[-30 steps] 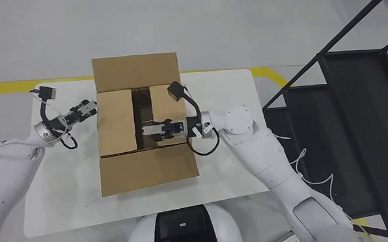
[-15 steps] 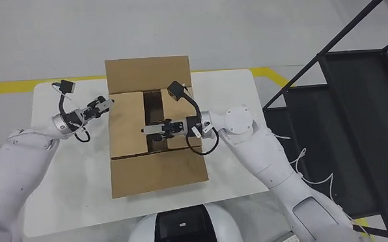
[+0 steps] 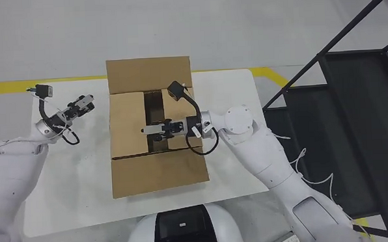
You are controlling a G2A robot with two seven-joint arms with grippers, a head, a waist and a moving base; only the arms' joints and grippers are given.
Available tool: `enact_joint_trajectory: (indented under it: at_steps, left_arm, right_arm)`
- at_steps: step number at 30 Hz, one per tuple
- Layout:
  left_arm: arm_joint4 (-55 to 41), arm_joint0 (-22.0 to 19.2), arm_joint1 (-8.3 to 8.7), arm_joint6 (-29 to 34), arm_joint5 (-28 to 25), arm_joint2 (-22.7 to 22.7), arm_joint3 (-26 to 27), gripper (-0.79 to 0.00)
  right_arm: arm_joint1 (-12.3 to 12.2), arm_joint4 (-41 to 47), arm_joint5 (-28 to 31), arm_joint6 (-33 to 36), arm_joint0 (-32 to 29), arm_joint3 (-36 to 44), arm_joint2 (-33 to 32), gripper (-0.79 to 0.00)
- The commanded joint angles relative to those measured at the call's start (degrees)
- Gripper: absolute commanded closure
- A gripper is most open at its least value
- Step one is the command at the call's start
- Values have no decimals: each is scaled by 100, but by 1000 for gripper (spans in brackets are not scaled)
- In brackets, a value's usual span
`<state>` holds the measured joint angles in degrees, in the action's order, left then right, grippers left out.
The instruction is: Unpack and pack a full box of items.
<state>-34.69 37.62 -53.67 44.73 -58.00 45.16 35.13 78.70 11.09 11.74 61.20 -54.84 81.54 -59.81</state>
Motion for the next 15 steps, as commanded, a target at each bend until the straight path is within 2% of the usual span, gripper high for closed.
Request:
enact_joint_trajectory:
  at_steps: [1, 10, 15]
  left_arm:
    - [-116, 144, 82, 130, 0, 234, 103, -785]
    - [30, 954, 492, 155, 0, 1256, 966, -785]
    - [224, 1436, 661, 155, 0, 1817, 1448, -785]
  right_arm:
    - [-4, -63, -39, -150, -50, 26, 2, -785]
    - [56, -1015, -1051, -974, 334, -369, 429, -785]
    - [171, -888, -1231, -1169, 586, -849, 741, -785]
